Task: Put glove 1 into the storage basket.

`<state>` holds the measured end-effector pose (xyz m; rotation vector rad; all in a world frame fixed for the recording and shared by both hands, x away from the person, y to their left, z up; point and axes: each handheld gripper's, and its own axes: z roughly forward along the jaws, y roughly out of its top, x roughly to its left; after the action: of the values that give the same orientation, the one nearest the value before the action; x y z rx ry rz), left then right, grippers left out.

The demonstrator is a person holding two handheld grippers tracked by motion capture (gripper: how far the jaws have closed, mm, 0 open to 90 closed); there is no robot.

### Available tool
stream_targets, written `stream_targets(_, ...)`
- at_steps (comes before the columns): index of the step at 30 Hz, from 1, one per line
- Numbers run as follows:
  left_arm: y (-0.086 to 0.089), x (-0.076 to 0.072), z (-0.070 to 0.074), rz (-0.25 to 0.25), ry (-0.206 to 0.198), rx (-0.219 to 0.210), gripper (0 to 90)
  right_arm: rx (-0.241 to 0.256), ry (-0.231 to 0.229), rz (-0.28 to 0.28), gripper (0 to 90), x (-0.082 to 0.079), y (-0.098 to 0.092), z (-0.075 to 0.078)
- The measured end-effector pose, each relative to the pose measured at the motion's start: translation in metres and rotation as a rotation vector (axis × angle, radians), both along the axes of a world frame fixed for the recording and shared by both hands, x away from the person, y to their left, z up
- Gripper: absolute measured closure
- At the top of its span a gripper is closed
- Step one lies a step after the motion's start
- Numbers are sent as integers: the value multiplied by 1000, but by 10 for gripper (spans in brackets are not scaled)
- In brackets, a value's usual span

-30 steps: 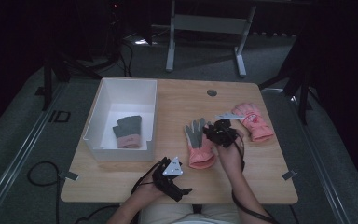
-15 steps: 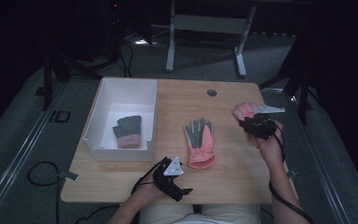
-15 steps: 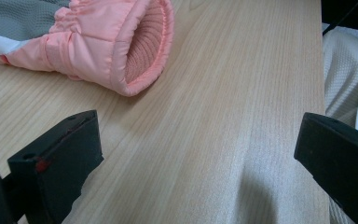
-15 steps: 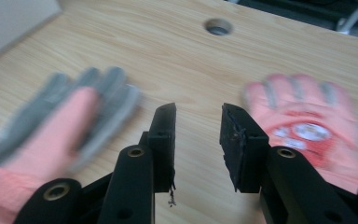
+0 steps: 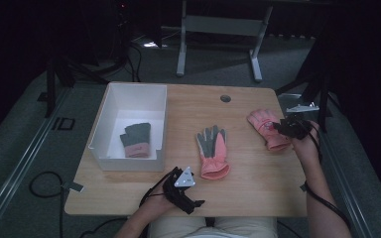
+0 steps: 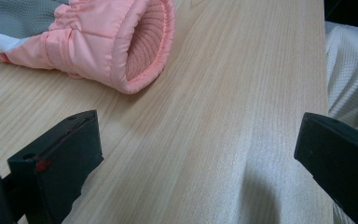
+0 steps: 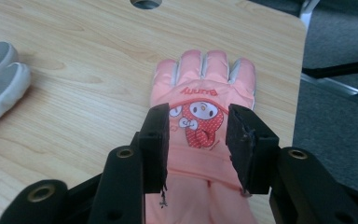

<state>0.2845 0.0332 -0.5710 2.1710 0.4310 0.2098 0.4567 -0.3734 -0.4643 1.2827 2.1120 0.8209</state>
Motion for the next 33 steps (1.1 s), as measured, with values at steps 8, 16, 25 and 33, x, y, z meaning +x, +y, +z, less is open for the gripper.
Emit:
stream_targets(8, -1, 0, 0, -3, -3, 2, 3, -48, 49, 9, 550, 24, -4, -19)
stream_targets(16, -1, 0, -1, -7, -3, 7, 3, -98, 74, 20, 498, 40, -1, -38)
stream_targets(25, -2, 1, -1, -9, -1, 7, 3, -60, 144, 1, 594, 59, 0, -60)
stream_targets(33, -1, 2, -1, -4, 2, 4, 3, -115, 140, -81, 865, 56, 12, -50)
